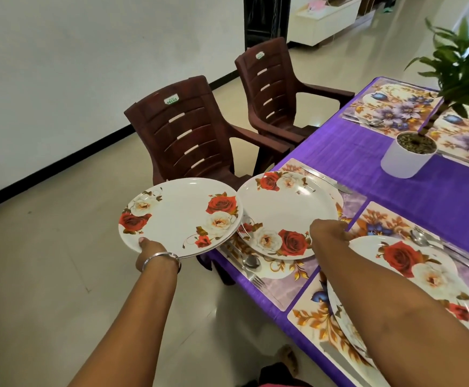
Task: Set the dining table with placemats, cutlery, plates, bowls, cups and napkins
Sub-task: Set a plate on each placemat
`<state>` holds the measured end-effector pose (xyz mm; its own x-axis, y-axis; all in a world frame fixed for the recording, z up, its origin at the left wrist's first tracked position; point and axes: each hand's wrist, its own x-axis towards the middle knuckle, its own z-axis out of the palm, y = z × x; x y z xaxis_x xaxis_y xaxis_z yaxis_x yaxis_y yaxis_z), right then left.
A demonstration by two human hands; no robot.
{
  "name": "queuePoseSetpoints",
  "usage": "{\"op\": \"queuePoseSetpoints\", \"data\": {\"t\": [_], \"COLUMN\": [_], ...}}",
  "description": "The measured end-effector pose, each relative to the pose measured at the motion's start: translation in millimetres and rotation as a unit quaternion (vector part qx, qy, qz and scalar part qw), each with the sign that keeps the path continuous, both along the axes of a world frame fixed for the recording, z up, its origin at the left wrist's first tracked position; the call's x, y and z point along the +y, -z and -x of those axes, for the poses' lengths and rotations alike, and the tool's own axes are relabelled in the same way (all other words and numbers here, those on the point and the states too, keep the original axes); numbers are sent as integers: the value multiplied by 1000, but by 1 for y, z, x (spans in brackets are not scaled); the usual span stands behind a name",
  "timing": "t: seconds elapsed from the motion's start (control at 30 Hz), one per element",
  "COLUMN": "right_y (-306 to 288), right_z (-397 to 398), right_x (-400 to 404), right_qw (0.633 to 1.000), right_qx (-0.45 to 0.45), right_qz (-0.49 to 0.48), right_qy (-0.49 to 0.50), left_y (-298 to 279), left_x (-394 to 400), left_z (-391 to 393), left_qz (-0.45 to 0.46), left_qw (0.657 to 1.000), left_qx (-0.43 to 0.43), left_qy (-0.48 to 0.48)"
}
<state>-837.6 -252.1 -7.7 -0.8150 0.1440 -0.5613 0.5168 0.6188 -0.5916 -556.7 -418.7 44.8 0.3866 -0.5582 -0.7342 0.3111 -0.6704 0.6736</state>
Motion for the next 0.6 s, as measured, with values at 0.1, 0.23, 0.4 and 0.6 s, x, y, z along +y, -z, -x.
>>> {"op": "queuePoseSetpoints", "data": {"t": [0.1,0.23,0.4,0.6], "right_y": [-30,-42,-68,-95], "right_z": [-20,-37,-49,-42], "right_x": [6,20,62,209], "right_qw": [996,978,900,874], "right_qx": [89,85,-2,67], "right_qz": [6,190,432,480], "right_qy": [-19,-13,-59,34], "left_y": [-4,-11,-20,-51], "left_x": [18,56,114,221], "left_z": [5,19,38,84], "left_qz": [7,27,87,169], "left_qw": [999,994,973,926], "left_qx": [18,51,98,125], "left_qy": [36,92,192,314]}}
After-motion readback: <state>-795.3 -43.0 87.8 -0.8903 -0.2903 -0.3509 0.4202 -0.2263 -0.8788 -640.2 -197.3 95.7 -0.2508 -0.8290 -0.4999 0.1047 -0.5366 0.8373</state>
